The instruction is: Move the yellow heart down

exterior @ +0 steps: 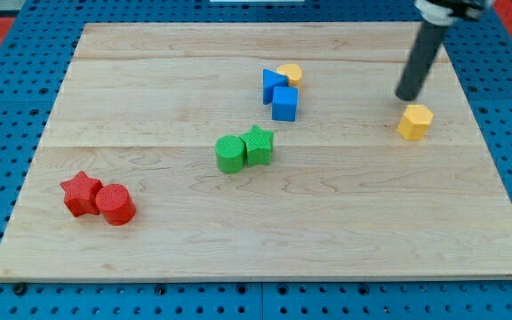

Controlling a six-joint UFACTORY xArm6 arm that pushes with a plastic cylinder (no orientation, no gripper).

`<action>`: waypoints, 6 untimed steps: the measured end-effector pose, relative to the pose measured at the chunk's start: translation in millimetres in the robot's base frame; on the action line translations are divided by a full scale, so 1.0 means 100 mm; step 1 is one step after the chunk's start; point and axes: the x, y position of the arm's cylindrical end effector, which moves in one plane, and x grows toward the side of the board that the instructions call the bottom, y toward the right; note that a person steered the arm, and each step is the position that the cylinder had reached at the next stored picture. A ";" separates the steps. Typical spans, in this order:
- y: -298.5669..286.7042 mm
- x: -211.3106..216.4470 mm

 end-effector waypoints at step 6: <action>-1.45 -0.15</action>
